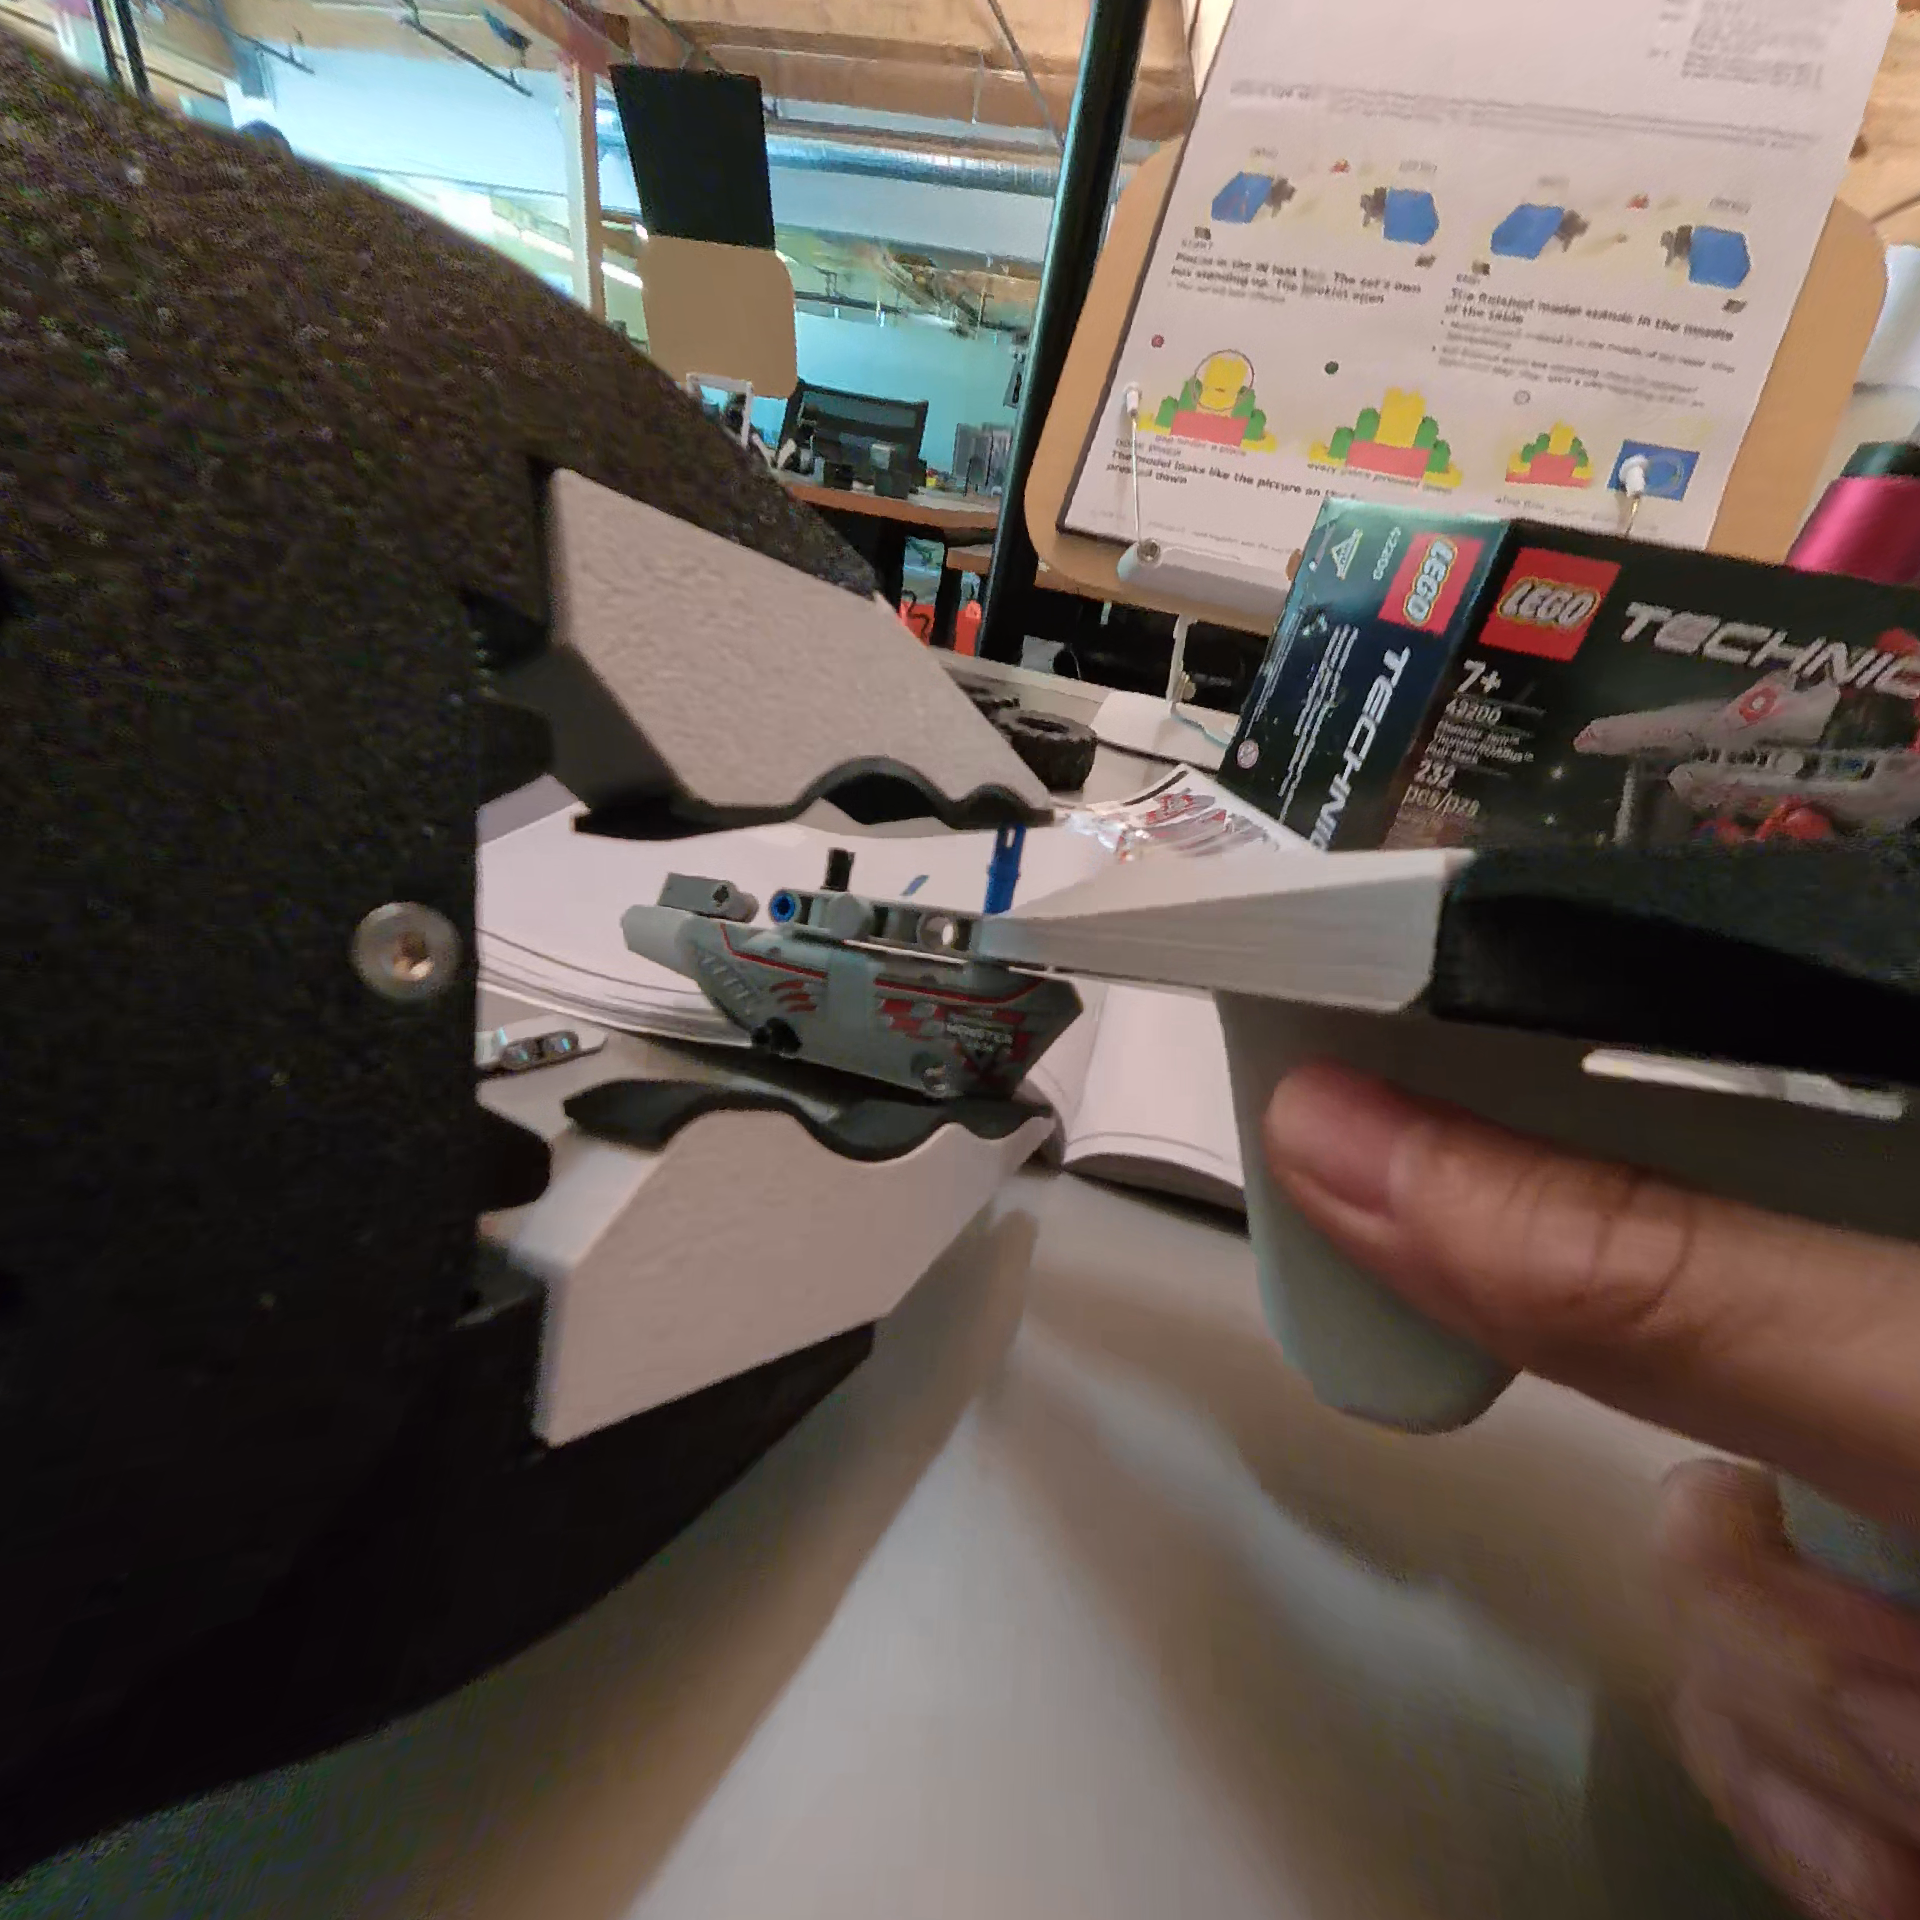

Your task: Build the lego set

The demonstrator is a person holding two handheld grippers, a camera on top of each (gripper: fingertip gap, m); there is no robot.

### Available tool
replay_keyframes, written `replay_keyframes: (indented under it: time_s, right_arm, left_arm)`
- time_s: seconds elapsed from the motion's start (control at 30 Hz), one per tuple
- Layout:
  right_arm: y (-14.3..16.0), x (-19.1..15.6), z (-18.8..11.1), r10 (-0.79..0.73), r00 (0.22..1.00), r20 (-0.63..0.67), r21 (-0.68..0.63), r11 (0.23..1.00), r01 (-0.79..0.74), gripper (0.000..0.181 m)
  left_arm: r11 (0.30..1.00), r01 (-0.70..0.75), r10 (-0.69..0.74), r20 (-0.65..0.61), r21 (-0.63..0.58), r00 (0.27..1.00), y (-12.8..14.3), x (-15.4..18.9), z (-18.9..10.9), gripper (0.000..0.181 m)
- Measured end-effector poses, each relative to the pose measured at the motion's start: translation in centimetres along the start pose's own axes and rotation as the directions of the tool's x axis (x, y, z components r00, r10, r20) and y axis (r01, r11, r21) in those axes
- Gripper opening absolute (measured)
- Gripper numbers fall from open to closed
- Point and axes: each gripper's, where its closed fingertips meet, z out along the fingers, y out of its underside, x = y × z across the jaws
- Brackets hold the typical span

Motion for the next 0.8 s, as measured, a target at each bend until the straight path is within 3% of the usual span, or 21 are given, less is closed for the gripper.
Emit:
replay_keyframes:
  time_s: [0.2,0.33,0.5,0.57,0.7,0.8]
  right_arm:
    - [0.3,0.2,0.1,-0.007,1.000,-0.022,-0.021,1.000,0.006,0.007]
    - [0.3,0.5,0.3,-0.019,0.999,-0.048,-0.030,0.999,0.018,0.006]
    - [0.2,0.2,0.2,0.009,1.000,-0.005,-0.015,1.000,-0.009,0.007]
    - [0.1,0.0,0.2,0.012,1.000,0.014,-0.012,1.000,-0.012,0.006]
    - [0.5,-1.0,0.0,0.020,0.996,0.087,-0.030,0.999,-0.018,0.006]
    - [0.7,-1.8,-0.5,-0.007,0.993,0.120,-0.029,1.000,0.010,0.006]
  left_arm:
    - [0.993,-0.107,0.107,-0.002,-0.040,0.994,0.2,0.2,0.1,0.045]
    - [0.995,-0.075,0.077,0.025,-0.073,0.997,0.5,0.4,0.3,0.040]
    - [0.994,-0.101,0.103,0.071,-0.040,0.992,0.4,-0.1,0.0,0.043]
    - [0.993,-0.112,0.116,0.108,-0.042,0.987,0.3,-0.5,-0.2,0.052]
    - [1.000,0.012,-0.013,0.054,0.010,0.998,0.0,-0.1,-1.3,0.067]
    - [0.990,0.109,-0.104,-0.057,0.089,0.993,-0.7,0.5,-2.7,0.070]
